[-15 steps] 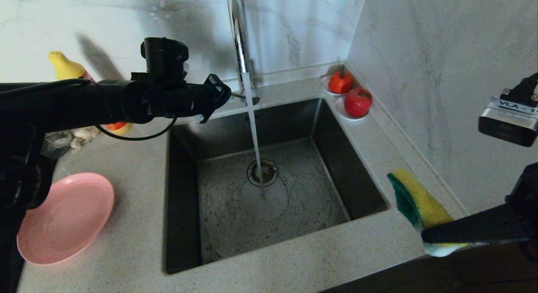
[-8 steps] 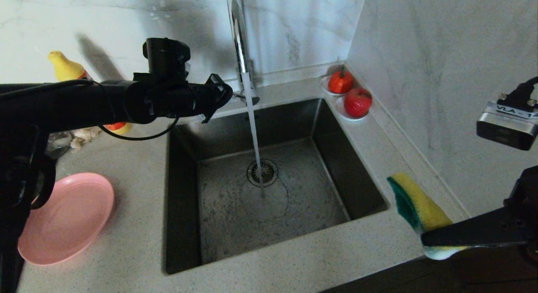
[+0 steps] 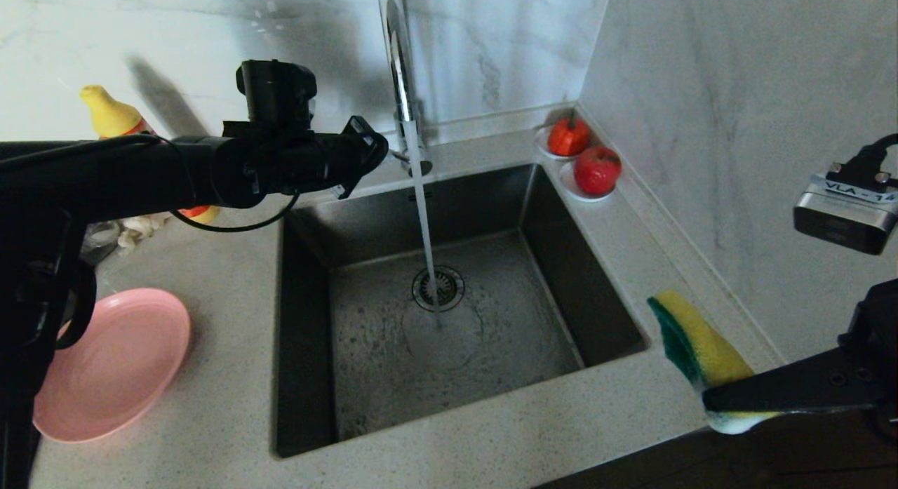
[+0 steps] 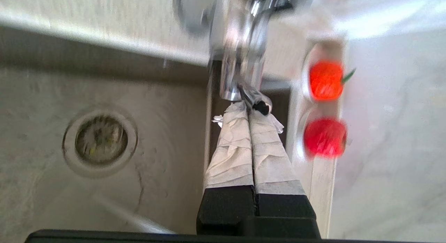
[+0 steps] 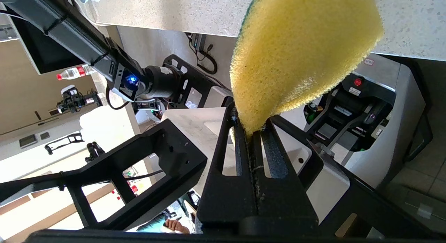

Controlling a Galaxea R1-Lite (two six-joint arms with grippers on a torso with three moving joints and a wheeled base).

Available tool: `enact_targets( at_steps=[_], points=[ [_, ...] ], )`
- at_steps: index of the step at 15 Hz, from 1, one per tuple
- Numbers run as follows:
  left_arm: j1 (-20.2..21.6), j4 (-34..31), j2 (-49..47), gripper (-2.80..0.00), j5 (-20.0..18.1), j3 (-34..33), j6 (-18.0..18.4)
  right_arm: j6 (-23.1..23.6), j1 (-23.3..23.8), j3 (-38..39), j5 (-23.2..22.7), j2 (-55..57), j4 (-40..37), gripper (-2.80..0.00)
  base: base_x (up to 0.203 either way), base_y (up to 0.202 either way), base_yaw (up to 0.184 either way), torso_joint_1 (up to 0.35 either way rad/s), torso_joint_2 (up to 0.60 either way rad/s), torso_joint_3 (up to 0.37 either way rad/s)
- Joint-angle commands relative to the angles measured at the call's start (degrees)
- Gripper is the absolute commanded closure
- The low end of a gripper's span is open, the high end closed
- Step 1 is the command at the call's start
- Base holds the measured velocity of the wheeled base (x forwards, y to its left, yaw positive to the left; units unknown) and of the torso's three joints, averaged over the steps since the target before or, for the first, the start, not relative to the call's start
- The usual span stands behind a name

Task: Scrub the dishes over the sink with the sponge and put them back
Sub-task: Turn off the faucet

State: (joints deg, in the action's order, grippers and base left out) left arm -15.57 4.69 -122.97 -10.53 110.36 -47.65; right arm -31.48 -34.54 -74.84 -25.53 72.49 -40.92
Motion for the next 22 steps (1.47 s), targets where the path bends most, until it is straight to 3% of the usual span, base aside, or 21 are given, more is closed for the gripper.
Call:
enact_targets(
  at_steps=[1,22],
  points=[
    [-0.1,0.8,-0.4,0.00,0.1,0.0,-0.3,-0.1,0.0,0.0,-0.1,0.1,-0.1,0.00,0.000,0.000,0.000,0.000,0.00,0.000],
    [0.1,2.5,-0.3,0.00,1.6,0.3,-0.1,-0.1,0.0,0.0,-0.1,-0.2,-0.2,0.00,0.000,0.000,0.000,0.000,0.00,0.000]
  ],
)
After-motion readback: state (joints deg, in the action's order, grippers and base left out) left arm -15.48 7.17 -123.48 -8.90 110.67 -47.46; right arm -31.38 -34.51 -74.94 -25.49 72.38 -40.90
